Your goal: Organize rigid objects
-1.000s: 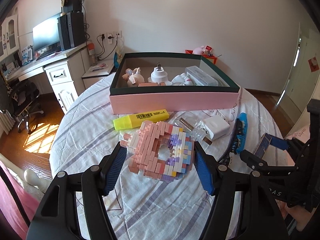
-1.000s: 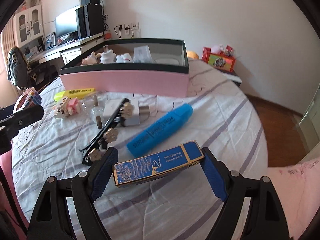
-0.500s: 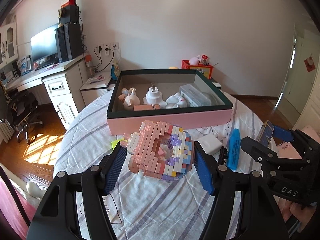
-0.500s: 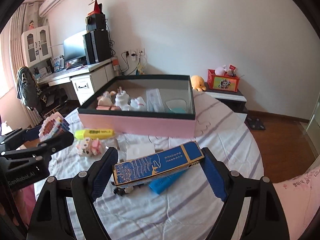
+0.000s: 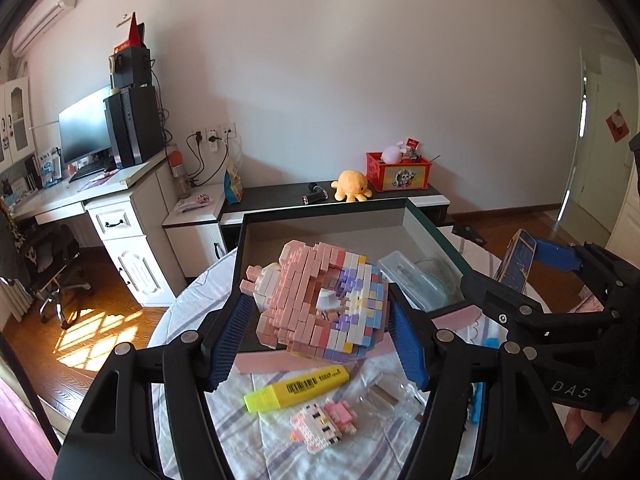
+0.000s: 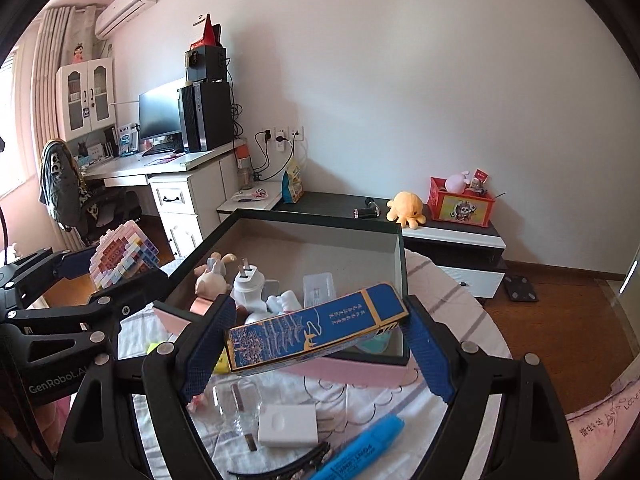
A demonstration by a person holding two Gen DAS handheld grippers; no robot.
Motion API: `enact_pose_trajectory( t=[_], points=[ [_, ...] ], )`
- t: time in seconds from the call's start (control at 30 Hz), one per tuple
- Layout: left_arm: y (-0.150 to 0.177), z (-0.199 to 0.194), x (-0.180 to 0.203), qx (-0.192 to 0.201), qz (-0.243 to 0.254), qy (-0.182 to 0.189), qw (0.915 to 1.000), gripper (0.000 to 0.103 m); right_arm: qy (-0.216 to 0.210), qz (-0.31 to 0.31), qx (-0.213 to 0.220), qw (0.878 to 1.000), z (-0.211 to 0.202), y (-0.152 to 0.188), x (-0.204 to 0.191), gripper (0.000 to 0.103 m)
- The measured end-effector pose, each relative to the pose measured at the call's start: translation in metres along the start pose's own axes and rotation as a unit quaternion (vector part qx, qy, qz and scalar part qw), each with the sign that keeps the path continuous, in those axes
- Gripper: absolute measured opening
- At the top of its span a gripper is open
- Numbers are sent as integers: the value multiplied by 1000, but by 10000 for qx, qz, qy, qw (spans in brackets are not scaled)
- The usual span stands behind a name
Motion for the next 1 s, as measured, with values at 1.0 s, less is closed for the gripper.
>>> enact_pose_trajectory(
  t=[1.0],
  points=[
    [-28,129,-39,-596,-67,-354,9976,97,-736,821,-611,9920,130,-15,27,99]
  ],
)
Point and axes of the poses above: each gripper's, at about its wrist camera, not at the fingertips, and z roughly the way its jaws point, x to its right, y to its underside, the point moved 5 cm from there along z, roughly the way its jaws point, and after that the axes turned 2 degrees about x, right-handed, at the moved point
